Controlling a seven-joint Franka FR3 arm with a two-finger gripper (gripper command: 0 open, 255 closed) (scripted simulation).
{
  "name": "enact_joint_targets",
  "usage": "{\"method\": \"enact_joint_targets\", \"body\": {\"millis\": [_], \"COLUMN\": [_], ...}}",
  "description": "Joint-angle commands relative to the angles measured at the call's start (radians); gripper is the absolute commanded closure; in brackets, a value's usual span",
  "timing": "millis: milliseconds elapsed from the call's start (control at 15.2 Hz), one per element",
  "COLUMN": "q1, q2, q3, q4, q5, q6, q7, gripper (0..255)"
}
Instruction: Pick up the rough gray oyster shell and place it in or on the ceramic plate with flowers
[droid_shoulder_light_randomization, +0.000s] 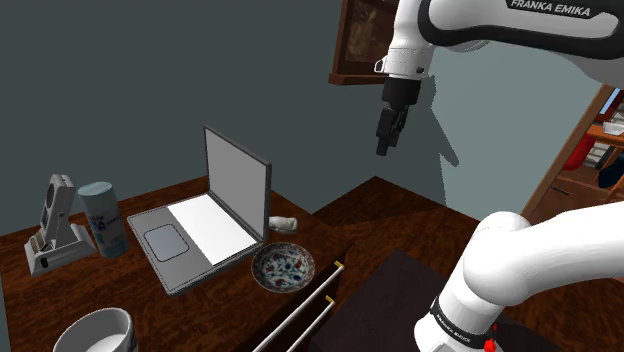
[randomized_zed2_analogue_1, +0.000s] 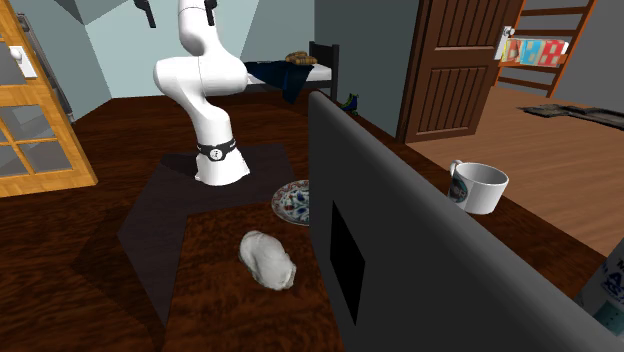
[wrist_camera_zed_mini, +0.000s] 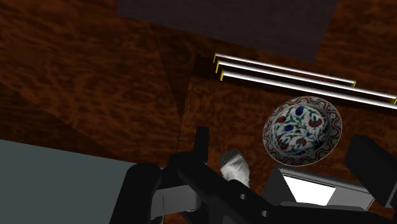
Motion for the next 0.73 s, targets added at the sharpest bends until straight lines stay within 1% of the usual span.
{"method": "enact_joint_targets", "body": {"millis": [0,330,660], "q1": [0.000,0.011,0.024], "q2": [0.000,0.095,0.223], "q3": [0.000,0.003,0.008], "q4": [0.000,-0.074,-0.112], "q5": [0.000,0.017,0.036], "q6": [0.000,0.174,0.346], "q7": [0.000,-0.020,-0.042], "gripper": [0,0,0]}}
